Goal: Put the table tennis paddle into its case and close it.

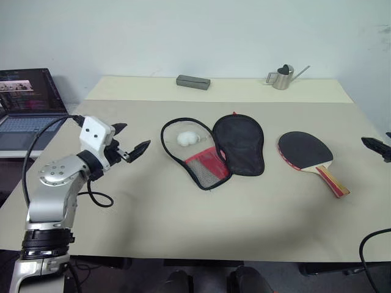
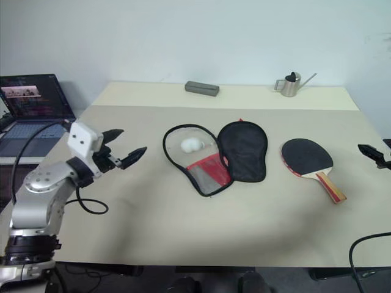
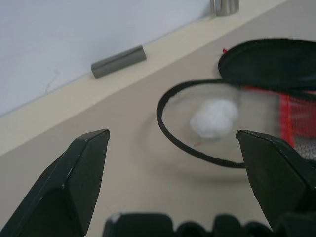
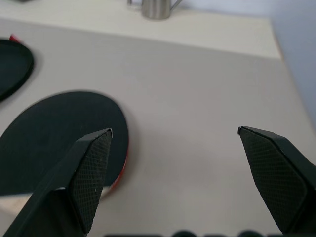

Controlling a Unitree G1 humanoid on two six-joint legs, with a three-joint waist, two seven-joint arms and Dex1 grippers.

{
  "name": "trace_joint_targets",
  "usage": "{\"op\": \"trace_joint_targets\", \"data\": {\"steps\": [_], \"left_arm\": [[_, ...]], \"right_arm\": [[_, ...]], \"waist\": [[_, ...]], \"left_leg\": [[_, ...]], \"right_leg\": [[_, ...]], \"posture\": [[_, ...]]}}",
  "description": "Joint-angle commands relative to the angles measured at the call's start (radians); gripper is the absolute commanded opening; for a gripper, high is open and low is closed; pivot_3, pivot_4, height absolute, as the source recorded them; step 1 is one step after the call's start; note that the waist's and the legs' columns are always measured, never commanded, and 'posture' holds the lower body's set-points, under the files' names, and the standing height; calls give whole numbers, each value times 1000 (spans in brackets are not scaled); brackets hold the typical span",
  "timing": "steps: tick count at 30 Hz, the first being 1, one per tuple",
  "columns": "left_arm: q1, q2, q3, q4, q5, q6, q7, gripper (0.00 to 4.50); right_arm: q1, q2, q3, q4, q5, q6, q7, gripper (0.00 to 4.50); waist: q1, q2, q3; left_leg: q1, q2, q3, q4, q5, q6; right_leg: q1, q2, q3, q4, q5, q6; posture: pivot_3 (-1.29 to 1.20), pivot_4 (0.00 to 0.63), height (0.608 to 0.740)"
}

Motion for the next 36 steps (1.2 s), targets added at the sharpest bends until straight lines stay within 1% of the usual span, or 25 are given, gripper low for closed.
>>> {"op": "trace_joint_targets", "data": {"steps": [1,4,8,10,15,17,20,23,27,31,36], "left_arm": [[-17,-4,1,20,21,-27,12,4500],[-29,-15,2,53,26,-50,14,4500],[-49,-26,18,76,15,-60,11,4500],[-44,-14,31,94,13,-78,-8,4500],[-36,10,64,114,3,-90,-17,4500],[-18,31,93,159,-2,-128,-45,4500],[4,30,111,140,-7,-109,-24,4500],[14,43,123,173,-7,-125,-45,4500],[5,54,123,199,2,-134,-45,4500],[-5,56,115,208,10,-140,-43,4500],[-21,62,107,217,15,-143,-54,4500]], "right_arm": [[21,-32,-14,-73,14,19,43,4473],[36,-41,-46,-104,38,41,36,4473],[52,-35,-58,-166,55,73,42,4473],[69,-23,-62,-216,62,92,42,4473],[75,-5,-62,-243,73,108,37,4473],[113,26,-67,-315,90,125,22,4473],[141,36,-68,-372,101,161,29,4473],[182,44,-82,-455,120,204,16,4473],[214,36,-92,-487,129,228,15,4473],[214,35,-98,-472,125,217,16,4473],[219,48,-108,-506,133,230,9,4473]], "waist": [[0,0,0],[0,0,0],[0,0,0],[0,0,0],[0,0,0],[-1,0,0],[0,0,0],[2,0,0],[3,0,0],[3,0,0],[3,0,0]], "left_leg": [[0,0,0,0,0,0],[1,0,1,0,0,0],[1,0,0,1,0,0],[1,0,1,0,0,0],[1,0,0,0,0,0],[1,0,0,0,0,0],[2,1,1,0,0,0],[1,1,0,0,0,0],[1,1,-1,1,0,0],[1,1,0,1,0,0],[1,1,0,1,0,0]], "right_leg": [[0,0,0,0,0,0],[0,0,0,1,0,0],[0,0,0,1,0,0],[0,0,0,1,0,0],[0,0,0,1,0,0],[0,0,0,1,0,0],[0,1,0,2,0,0],[0,0,0,2,0,0],[0,0,0,1,0,0],[0,0,0,1,0,0],[0,0,0,2,0,0]], "posture": [[0,150,740],[0,150,740],[0,150,740],[0,150,740],[0,150,740],[0,150,740],[0,150,740],[0,150,740],[0,150,740],[0,150,740],[0,150,740]]}}
